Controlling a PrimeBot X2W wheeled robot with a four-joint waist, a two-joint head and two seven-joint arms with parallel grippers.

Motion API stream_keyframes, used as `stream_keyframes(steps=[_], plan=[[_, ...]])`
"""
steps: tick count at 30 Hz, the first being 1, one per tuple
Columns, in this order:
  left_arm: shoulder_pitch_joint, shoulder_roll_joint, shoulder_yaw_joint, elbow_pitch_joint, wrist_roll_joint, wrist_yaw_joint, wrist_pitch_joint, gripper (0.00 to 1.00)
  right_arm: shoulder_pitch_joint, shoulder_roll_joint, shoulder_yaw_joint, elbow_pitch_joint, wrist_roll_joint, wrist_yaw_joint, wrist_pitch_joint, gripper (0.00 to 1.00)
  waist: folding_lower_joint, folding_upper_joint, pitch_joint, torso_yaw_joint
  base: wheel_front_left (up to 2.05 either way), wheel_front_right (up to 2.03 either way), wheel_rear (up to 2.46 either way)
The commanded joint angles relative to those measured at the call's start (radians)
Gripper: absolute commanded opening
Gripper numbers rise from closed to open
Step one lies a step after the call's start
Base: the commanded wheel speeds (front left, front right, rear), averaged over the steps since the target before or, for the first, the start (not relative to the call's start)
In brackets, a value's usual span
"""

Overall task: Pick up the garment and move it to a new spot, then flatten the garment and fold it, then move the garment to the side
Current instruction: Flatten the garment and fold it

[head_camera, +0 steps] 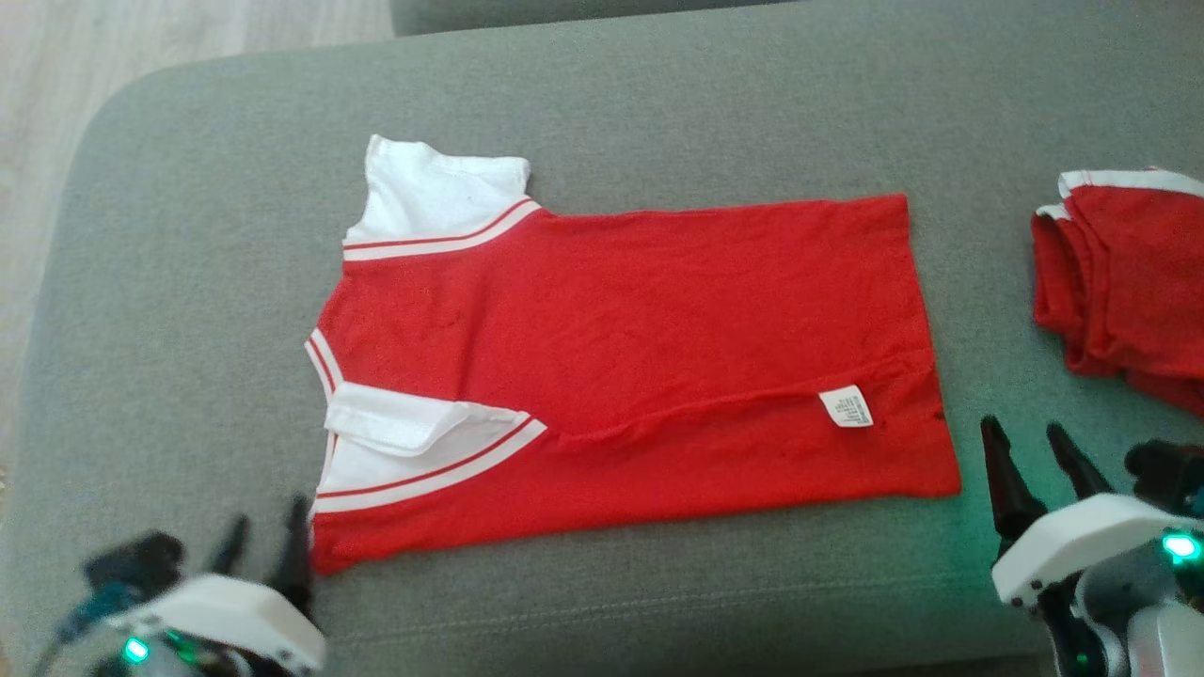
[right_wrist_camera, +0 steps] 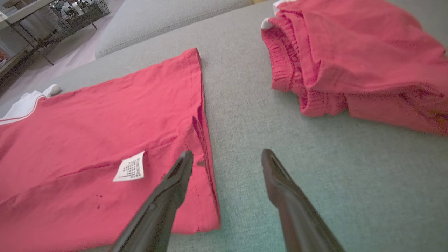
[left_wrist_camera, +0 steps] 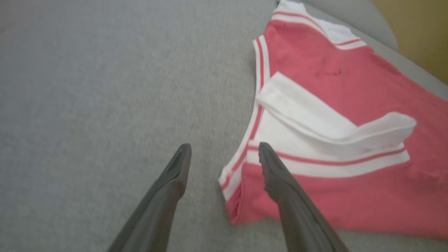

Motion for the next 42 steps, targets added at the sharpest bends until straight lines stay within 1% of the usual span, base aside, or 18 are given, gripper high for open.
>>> stream_keyframes(steps=[1,3,4,6,7,9,13,14,16,18,20,22,26,30,31,34,37,42], plan=[[-0.048,0.05,0.06,-0.051,0.014,0.01,-0.009,1.0,-0.011,-0.013,0.025,-0.06,-0.002,0.0,0.005,1.0,0.0,0.0,0.01,-0.012,0.0,0.0,0.0],[-0.078,0.089,0.086,-0.106,0.026,0.019,-0.012,1.0,-0.016,-0.013,0.039,-0.106,0.002,0.0,0.008,1.0,0.0,0.0,0.02,-0.02,0.0,0.0,0.0],[-0.131,0.133,0.108,-0.161,0.03,0.011,0.004,1.0,-0.022,-0.013,0.059,-0.137,0.012,0.0,0.009,1.0,0.0,0.0,0.038,-0.027,0.0,0.0,0.0],[-0.206,0.183,0.111,-0.205,0.049,-0.004,0.037,1.0,-0.029,-0.013,0.083,-0.154,0.016,0.0,0.009,1.0,0.0,0.0,0.06,-0.032,0.0,0.0,0.0],[-0.252,0.206,0.109,-0.222,0.054,-0.019,0.06,1.0,-0.033,-0.013,0.097,-0.159,0.018,0.0,0.011,1.0,0.0,0.0,0.074,-0.034,0.0,0.0,0.0],[-0.357,0.255,0.088,-0.227,0.07,-0.07,0.116,1.0,-0.043,-0.013,0.124,-0.169,0.022,0.0,0.01,1.0,0.0,0.0,0.106,-0.038,0.0,0.0,0.0],[-0.588,0.316,0.02,-0.171,0.075,-0.216,0.231,1.0,-0.075,-0.013,0.17,-0.192,0.024,0.0,0.003,1.0,0.0,0.0,0.183,-0.05,0.0,0.0,0.0],[-0.646,0.324,-0.002,-0.148,0.075,-0.241,0.248,1.0,-0.083,-0.013,0.177,-0.197,0.024,0.0,0.0,1.0,0.0,0.0,0.202,-0.053,0.0,0.0,0.0],[-0.752,0.339,-0.045,-0.085,0.067,-0.263,0.291,1.0,-0.101,-0.013,0.193,-0.206,0.022,0.0,-0.004,1.0,0.0,0.0,0.245,-0.062,0.0,0.0,0.0],[-0.851,0.352,-0.088,-0.015,0.082,-0.269,0.312,1.0,-0.117,-0.013,0.209,-0.213,0.026,0.0,-0.01,1.0,0.0,0.0,0.283,-0.071,0.0,0.0,0.0],[-0.932,0.353,-0.125,0.055,0.074,-0.271,0.329,1.0,-0.132,-0.013,0.225,-0.219,0.032,0.0,-0.017,1.0,0.0,0.0,0.319,-0.084,0.0,0.0,0.0],[-0.991,0.362,-0.184,0.1,0.056,-0.271,0.343,1.0,-0.144,-0.013,0.237,-0.222,0.034,0.0,-0.025,1.0,0.0,0.0,0.347,-0.097,0.0,0.0,0.0],[-1.077,0.405,-0.307,0.168,0.015,-0.272,0.372,1.0,-0.161,-0.013,0.246,-0.22,0.04,0.0,-0.046,1.0,0.0,0.0,0.387,-0.12,0.0,0.0,0.0],[-1.128,0.423,-0.398,0.21,-0.033,-0.272,0.345,1.0,-0.164,-0.013,0.244,-0.21,0.041,0.0,-0.059,1.0,0.0,0.0,0.389,-0.12,0.0,0.0,0.0],[-1.141,0.454,-0.416,0.224,-0.04,-0.272,0.359,1.0,-0.164,-0.013,0.254,-0.215,0.049,0.0,-0.06,1.0,0.0,0.0,0.411,-0.142,0.0,0.0,0.0],[-1.174,0.478,-0.459,0.262,-0.061,-0.272,0.348,1.0,-0.168,-0.013,0.261,-0.213,0.055,0.0,-0.076,1.0,0.0,0.0,0.425,-0.152,0.0,0.0,0.0],[-1.199,0.491,-0.497,0.301,-0.076,-0.272,0.335,1.0,-0.172,-0.013,0.27,-0.21,0.059,0.0,-0.086,1.0,0.0,0.0,0.434,-0.16,0.0,0.0,0.0],[-1.227,0.496,-0.535,0.335,-0.123,-0.272,0.317,1.0,-0.181,-0.013,0.278,-0.207,0.062,0.0,-0.092,1.0,0.0,0.0,0.447,-0.169,0.0,0.0,0.0]])
